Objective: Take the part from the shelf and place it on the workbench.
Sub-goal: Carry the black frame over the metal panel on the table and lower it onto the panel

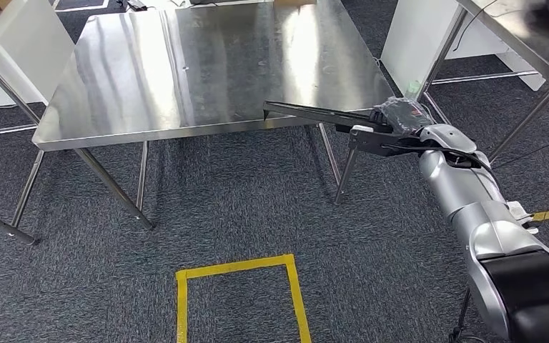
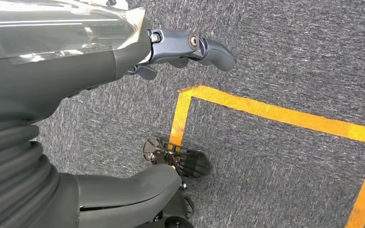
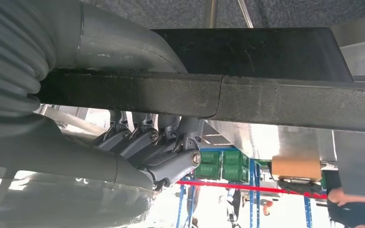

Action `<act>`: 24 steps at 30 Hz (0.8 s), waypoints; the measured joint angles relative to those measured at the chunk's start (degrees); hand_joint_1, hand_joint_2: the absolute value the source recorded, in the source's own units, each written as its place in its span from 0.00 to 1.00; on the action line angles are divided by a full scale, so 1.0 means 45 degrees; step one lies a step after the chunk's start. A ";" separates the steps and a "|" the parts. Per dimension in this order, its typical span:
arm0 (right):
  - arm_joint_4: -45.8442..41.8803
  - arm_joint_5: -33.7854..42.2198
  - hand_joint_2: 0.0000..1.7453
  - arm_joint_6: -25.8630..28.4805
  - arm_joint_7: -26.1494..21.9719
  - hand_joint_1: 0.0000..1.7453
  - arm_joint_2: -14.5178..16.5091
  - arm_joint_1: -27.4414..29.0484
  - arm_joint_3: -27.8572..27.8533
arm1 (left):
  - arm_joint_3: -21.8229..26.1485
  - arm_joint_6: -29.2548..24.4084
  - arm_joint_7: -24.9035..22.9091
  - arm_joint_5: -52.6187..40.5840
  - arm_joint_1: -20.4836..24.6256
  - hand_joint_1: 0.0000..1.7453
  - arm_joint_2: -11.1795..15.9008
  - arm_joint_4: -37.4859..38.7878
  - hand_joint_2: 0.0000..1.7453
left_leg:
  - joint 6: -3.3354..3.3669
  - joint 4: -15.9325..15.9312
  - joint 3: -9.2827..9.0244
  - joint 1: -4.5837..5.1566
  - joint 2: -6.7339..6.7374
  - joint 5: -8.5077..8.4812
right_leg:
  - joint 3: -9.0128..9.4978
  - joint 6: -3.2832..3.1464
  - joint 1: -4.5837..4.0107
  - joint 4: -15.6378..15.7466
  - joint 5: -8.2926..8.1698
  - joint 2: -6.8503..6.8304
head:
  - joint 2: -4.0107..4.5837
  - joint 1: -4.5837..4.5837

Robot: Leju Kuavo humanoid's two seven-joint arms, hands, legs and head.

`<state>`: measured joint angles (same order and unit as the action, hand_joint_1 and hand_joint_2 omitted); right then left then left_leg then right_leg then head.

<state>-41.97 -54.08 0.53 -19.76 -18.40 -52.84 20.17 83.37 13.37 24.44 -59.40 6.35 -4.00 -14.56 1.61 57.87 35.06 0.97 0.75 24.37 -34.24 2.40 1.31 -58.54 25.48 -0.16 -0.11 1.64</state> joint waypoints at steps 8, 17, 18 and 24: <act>0.0188 -0.2544 1.00 0.1904 0.1664 1.00 0.1217 -0.1208 0.2153 | -0.0087 -0.0001 -0.0016 -0.0087 -0.0007 0.00 0.0049 0.0000 1.00 | 0.0022 0.0011 0.0010 0.0018 0.0015 -0.0013 | -0.0034 0.0015 0.0028 0.0000 -0.0012 0.0021 | 0.0000 0.0000; -0.0261 -0.3377 1.00 0.2027 0.2355 1.00 0.2231 -0.3119 0.3662 | -0.0262 -0.0002 -0.0016 -0.0261 -0.0013 0.00 0.0080 0.0000 1.00 | 0.0030 0.0010 0.0020 0.0015 0.0008 -0.0020 | -0.0045 0.0013 0.0039 0.0000 -0.0010 0.0008 | 0.0000 0.0000; -0.0303 -0.3401 1.00 0.2078 0.2374 1.00 0.2304 -0.3159 0.3739 | -0.0289 -0.0002 -0.0016 -0.0297 -0.0014 0.00 0.0083 0.0000 1.00 | 0.0030 0.0010 0.0025 0.0016 0.0008 -0.0020 | -0.0044 0.0014 0.0038 -0.0001 -0.0010 0.0009 | 0.0000 0.0000; -0.0368 -0.3329 1.00 0.2357 0.2442 1.00 0.3263 -0.3482 0.4211 | -0.0492 0.0000 -0.0138 -0.0395 0.0059 0.00 0.0102 0.0000 1.00 | 0.0031 0.0009 0.0030 0.0017 0.0045 -0.0021 | -0.0048 0.0016 0.0038 -0.0002 -0.0016 0.0039 | 0.0000 0.0000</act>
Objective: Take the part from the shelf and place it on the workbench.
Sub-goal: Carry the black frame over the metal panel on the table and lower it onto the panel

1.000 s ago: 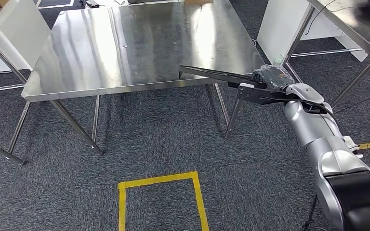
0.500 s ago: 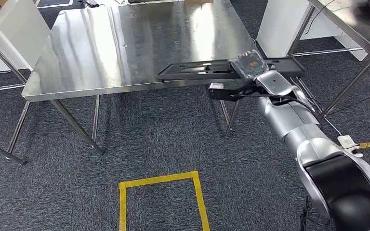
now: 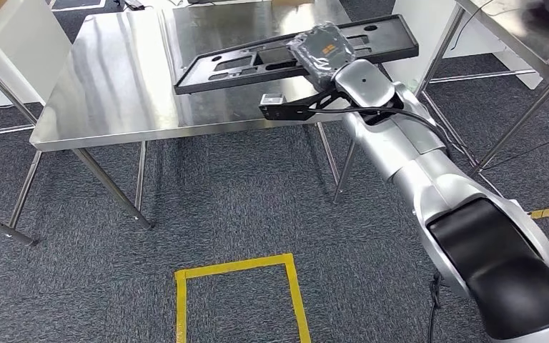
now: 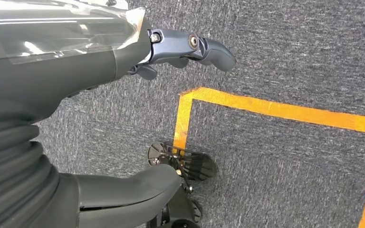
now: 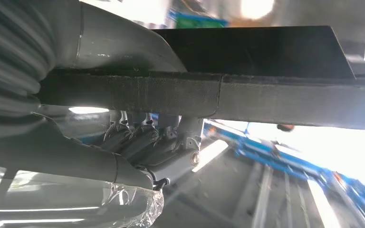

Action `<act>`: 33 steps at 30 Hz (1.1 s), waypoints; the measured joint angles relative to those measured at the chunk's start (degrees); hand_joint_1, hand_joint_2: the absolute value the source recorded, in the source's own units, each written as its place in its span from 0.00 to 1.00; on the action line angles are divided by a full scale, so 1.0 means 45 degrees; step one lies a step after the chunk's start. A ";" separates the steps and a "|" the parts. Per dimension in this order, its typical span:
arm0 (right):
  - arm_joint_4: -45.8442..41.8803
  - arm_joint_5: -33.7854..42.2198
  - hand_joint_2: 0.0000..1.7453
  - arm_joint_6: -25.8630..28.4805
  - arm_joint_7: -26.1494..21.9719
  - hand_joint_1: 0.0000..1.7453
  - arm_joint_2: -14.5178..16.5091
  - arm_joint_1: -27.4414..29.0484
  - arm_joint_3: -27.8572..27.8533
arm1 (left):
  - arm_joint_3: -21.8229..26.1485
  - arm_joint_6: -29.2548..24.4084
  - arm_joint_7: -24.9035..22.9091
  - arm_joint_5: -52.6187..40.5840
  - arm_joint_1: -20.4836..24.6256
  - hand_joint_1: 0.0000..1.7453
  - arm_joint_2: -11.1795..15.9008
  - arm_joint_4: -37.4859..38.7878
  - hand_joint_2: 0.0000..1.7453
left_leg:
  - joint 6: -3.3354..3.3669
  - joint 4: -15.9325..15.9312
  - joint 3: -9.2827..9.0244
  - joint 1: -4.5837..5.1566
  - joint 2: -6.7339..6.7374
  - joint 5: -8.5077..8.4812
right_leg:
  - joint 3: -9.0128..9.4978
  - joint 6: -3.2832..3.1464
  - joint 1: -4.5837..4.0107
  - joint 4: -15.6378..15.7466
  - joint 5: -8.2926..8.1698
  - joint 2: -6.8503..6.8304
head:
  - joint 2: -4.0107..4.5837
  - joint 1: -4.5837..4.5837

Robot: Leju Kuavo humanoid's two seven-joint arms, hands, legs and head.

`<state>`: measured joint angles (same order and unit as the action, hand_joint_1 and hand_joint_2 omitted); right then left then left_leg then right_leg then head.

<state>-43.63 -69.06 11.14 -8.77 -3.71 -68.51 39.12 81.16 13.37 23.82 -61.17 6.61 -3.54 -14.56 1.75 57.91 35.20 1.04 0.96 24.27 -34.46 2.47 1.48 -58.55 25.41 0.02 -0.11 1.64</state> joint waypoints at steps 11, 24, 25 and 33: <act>0.0741 0.0880 1.00 0.1825 -0.0078 1.00 0.1475 0.0526 0.0307 | -0.0065 -0.0002 -0.0071 0.0110 0.0044 0.00 -0.0074 0.0018 1.00 | -0.0001 0.0002 -0.0001 -0.0001 -0.0027 0.0000 | -0.0020 -0.0003 0.0000 0.0003 0.0004 -0.0015 | 0.0000 0.0000; 0.0176 0.0735 1.00 0.2843 -0.0042 1.00 0.0437 0.2149 -0.1314 | -0.0340 -0.0002 -0.0294 -0.0021 0.0074 0.00 -0.0061 0.0015 1.00 | 0.0334 -0.0571 -0.0347 -0.0189 0.0082 -0.0235 | -0.0124 0.0183 0.0074 -0.0169 0.0119 0.0010 | 0.0000 -0.0002; 0.0081 0.0692 1.00 0.2879 -0.0044 1.00 0.0342 0.2194 -0.1444 | -0.0363 -0.0002 -0.0289 -0.0021 0.0082 0.00 -0.0070 0.0015 1.00 | 0.0356 -0.0702 -0.0426 -0.0258 0.0109 -0.0301 | -0.0454 0.0140 0.0056 -0.0820 0.0402 0.0012 | 0.0000 0.0015; -0.0266 0.0526 1.00 0.2926 -0.0053 1.00 -0.0124 0.2742 -0.1960 | -0.0427 0.0001 -0.0284 -0.0024 0.0090 0.00 -0.0045 0.0002 1.00 | -0.0251 -0.0270 -0.0339 -0.0580 0.0159 0.0026 | -0.0451 0.0761 0.0351 -0.0434 -0.0116 -0.0182 | 0.0000 0.0017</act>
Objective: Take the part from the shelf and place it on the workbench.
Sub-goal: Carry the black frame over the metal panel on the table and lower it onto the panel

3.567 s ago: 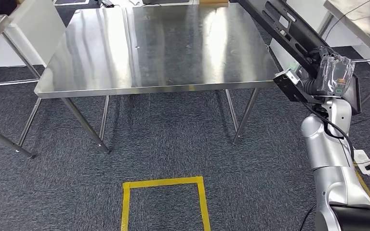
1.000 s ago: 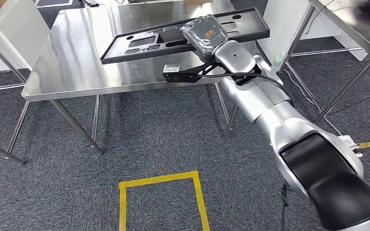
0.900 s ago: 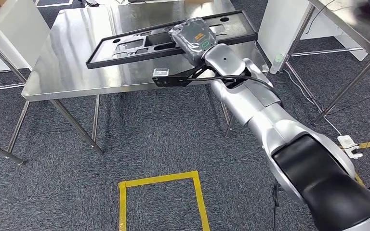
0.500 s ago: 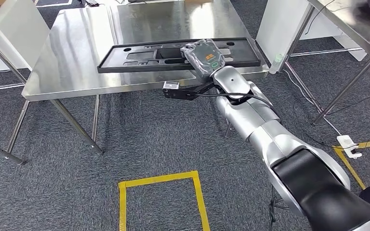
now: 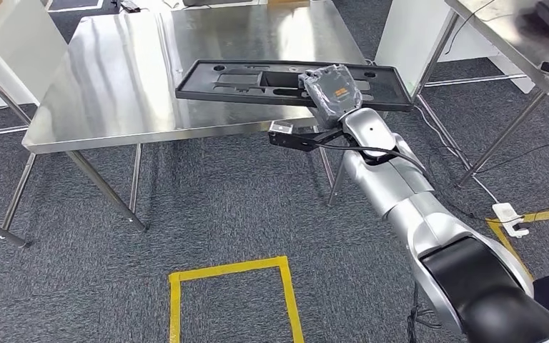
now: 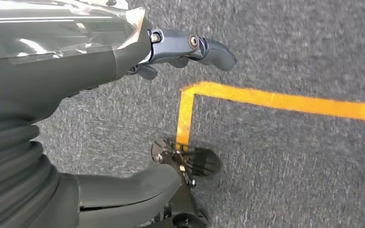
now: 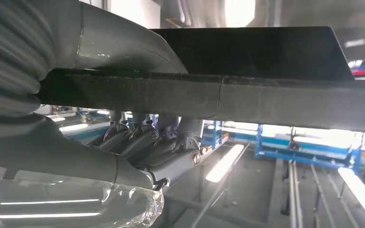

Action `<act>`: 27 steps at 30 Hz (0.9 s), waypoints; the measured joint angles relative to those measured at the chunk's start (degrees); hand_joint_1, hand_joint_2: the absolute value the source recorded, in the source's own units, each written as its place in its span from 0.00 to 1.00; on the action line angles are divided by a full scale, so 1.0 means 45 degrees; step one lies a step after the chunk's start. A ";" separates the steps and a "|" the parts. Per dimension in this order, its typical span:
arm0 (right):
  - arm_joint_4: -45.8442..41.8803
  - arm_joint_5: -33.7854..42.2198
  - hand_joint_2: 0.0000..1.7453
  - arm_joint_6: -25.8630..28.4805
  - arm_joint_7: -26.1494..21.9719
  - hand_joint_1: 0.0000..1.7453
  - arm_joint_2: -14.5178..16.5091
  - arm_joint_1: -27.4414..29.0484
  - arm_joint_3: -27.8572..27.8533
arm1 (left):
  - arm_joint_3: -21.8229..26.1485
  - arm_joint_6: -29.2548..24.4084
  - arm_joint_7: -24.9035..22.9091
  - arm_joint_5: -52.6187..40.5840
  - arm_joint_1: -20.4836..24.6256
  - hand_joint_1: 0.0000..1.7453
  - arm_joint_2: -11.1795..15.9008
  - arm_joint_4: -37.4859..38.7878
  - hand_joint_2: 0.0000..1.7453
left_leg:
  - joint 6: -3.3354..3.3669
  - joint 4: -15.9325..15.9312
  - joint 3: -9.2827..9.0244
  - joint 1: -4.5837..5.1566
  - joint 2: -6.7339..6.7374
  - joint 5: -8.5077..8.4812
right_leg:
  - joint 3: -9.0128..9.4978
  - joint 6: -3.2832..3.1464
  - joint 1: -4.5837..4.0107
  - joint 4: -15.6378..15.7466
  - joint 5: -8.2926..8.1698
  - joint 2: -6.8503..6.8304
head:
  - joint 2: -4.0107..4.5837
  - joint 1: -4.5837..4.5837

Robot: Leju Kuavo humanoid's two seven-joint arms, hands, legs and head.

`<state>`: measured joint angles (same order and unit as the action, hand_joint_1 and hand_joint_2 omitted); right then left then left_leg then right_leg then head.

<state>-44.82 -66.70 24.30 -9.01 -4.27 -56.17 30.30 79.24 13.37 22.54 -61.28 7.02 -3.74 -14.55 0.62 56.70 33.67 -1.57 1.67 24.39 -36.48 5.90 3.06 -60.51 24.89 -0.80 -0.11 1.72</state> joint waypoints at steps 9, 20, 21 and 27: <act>-0.0166 -0.0174 1.00 -0.0047 -0.0035 1.00 -0.0068 0.0060 -0.0128 | -0.0023 0.0000 0.0023 0.0000 0.0015 0.00 0.0045 0.0001 1.00 | -0.0368 0.3099 0.1490 -0.0107 -0.0249 0.1629 | 0.0144 -0.0977 -0.0235 0.0249 -0.0032 0.0265 | 0.0000 -0.0099; -0.0185 -0.0345 1.00 -0.0094 -0.0186 1.00 -0.0128 -0.0021 -0.0245 | -0.0032 0.0568 -0.0073 0.0010 0.0022 0.00 0.0213 -0.0014 1.00 | 0.0989 0.0145 0.0308 0.0631 -0.0386 -0.0054 | 0.0235 -0.1016 -0.0538 0.0417 -0.0008 0.0439 | 0.0000 -0.0103; -0.0194 -0.0364 1.00 -0.0101 -0.0204 1.00 -0.0134 -0.0064 -0.0264 | -0.0030 0.0539 -0.0073 0.0020 0.0020 0.00 0.0214 -0.0015 1.00 | 0.0958 -0.0076 0.0164 0.0593 -0.0357 -0.0152 | 0.0140 -0.1001 -0.0573 0.0226 0.0104 0.0412 | 0.0000 -0.0097; -0.0064 -0.0466 1.00 -0.0191 -0.0362 1.00 -0.0102 -0.0270 -0.0259 | -0.0027 0.0483 -0.0074 0.0094 0.0015 0.00 0.0011 0.0002 1.00 | 0.0756 -0.0340 -0.0056 0.0462 -0.0288 -0.0207 | -0.1411 -0.0753 -0.0458 -0.2676 0.1012 0.0313 | 0.0000 -0.0075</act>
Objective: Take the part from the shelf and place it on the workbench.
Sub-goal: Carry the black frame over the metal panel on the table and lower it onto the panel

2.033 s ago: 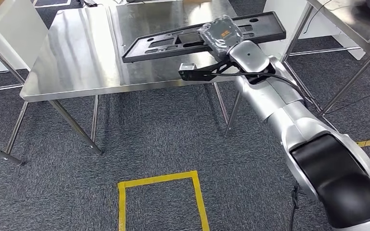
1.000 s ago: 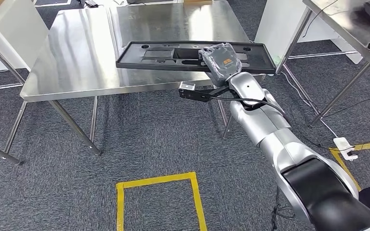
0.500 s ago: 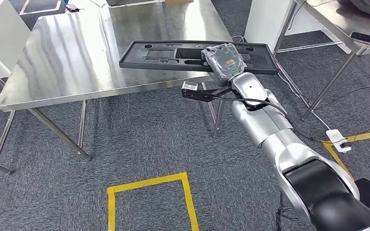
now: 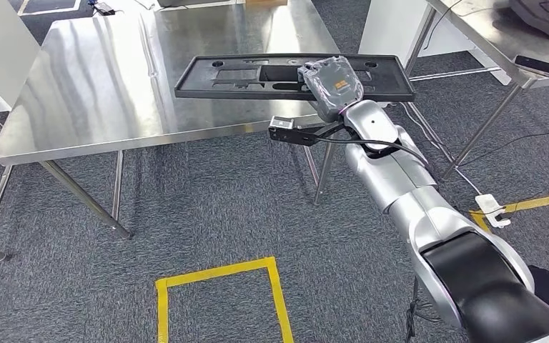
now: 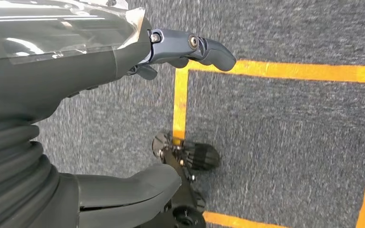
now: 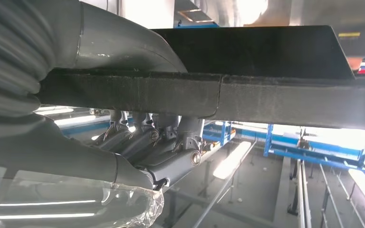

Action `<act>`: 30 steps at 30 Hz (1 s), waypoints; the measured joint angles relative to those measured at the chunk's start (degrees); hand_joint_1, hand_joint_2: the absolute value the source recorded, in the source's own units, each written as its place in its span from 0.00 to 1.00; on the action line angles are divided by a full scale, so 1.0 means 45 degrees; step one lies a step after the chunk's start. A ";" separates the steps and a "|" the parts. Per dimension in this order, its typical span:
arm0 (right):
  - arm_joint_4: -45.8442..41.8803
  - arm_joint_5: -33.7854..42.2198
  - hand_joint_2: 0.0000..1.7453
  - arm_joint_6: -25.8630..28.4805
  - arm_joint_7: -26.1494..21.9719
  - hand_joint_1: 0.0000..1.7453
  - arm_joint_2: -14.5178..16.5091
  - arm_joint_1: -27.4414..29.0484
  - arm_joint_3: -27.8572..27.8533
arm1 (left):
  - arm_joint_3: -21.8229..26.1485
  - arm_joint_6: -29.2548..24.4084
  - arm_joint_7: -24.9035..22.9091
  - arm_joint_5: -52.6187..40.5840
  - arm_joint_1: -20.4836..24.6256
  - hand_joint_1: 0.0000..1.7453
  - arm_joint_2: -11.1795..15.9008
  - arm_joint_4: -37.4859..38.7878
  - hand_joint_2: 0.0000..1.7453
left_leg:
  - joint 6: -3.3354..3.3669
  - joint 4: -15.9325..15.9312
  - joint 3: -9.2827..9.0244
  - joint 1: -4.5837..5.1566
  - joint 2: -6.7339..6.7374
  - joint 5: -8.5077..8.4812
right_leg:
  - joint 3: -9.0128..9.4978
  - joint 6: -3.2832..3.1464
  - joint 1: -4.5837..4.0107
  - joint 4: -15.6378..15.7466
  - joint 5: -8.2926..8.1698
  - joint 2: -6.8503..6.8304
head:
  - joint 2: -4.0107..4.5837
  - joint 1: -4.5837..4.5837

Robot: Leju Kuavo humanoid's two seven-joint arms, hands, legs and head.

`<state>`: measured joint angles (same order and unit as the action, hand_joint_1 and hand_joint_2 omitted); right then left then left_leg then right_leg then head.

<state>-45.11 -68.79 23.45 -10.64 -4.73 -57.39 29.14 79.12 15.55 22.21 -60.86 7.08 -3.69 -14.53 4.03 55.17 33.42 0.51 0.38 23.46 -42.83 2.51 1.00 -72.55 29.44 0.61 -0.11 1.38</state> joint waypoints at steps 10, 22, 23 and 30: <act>0.0338 -0.0006 1.00 0.0089 -0.0125 1.00 0.0249 -0.0353 0.0021 | 0.0001 0.0038 0.0000 0.0099 -0.0016 0.00 0.0008 0.0008 1.00 | -0.0749 0.1246 0.0500 -0.0141 -0.0062 0.0880 | 0.1708 -0.0358 0.0159 0.3243 -0.1162 -0.0118 | 0.0000 -0.0030; 0.0516 -0.0008 1.00 0.0090 -0.0133 1.00 0.0452 -0.0483 0.0068 | 0.0001 0.0141 -0.0005 0.0099 -0.0031 0.00 0.0050 0.0010 1.00 | -0.0443 0.0455 0.0581 -0.0109 -0.0160 0.0199 | 0.2039 -0.0157 0.0005 0.3218 -0.0971 0.0028 | 0.0000 -0.0045; 0.0523 -0.0008 1.00 0.0095 -0.0133 1.00 0.0453 -0.0477 0.0066 | 0.0001 0.0144 -0.0016 0.0098 -0.0038 0.00 0.0052 0.0010 1.00 | -0.0334 0.0373 0.0454 -0.0110 -0.0147 0.0213 | 0.2050 -0.0067 -0.0012 0.3152 -0.0968 0.0022 | 0.0000 -0.0039; 0.0622 -0.0079 1.00 0.0210 -0.0062 1.00 0.0272 -0.0299 0.0061 | -0.0043 0.0141 -0.0181 0.0005 -0.0020 0.00 0.0016 0.0011 1.00 | -0.0055 0.0263 -0.0103 -0.0106 -0.0169 0.0363 | -0.0046 0.0146 -0.0023 -0.0248 0.0072 -0.0030 | 0.0000 -0.0001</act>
<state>-42.32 -69.15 24.39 -10.92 -3.51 -58.73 29.41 78.93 16.18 21.39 -60.84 6.99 -3.62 -14.49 3.78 56.35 32.95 0.03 -0.39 25.09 -43.04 3.17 0.89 -73.67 29.77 0.47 -0.11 1.37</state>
